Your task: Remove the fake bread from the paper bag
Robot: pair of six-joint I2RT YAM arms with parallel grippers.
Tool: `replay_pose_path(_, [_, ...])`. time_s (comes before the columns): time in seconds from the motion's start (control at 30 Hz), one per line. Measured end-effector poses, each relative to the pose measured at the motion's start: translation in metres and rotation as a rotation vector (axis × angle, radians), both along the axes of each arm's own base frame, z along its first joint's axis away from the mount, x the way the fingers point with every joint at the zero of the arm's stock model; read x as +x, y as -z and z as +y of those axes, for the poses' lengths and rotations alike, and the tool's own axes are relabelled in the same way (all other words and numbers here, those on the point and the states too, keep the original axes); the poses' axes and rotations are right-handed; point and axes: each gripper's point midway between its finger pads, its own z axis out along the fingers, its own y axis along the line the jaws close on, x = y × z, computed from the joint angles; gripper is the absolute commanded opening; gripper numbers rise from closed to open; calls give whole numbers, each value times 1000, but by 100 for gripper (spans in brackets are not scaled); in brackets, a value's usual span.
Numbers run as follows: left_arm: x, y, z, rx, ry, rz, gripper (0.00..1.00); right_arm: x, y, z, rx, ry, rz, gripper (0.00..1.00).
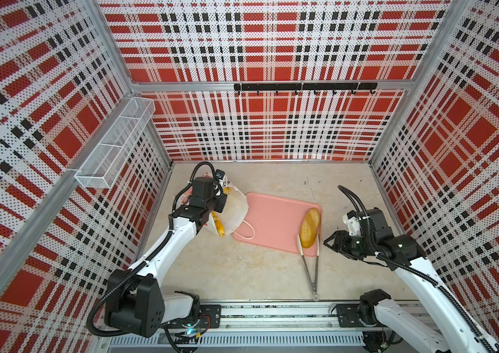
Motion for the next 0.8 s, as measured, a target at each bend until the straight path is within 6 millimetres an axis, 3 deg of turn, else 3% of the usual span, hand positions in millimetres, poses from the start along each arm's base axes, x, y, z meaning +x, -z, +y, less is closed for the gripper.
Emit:
replay_pose_path(0.1, [-5,-2,1,9,5,-8,0,9,-9,3,-6,-21,-22,50])
replay_pose_path(0.23, [-10,-4,3,12,4,-16,0,13,-1,7,-15,-33,-2,58])
replay_pose_path(0.33, [-12,-2,3,13,3,-13,0,0,19,17,-35,-65,24,66])
replay_pose_path(0.37, [-12,-2,3,13,3,-13,0,-7,26,22,-43,-82,38,74])
replay_pose_path(0.6, [-12,-2,3,8,1,-12,0,-60,79,59,-209,-197,123,78])
replay_pose_path(0.8, [-13,-1,3,3,-1,-10,0,-62,117,75,-426,-159,184,79])
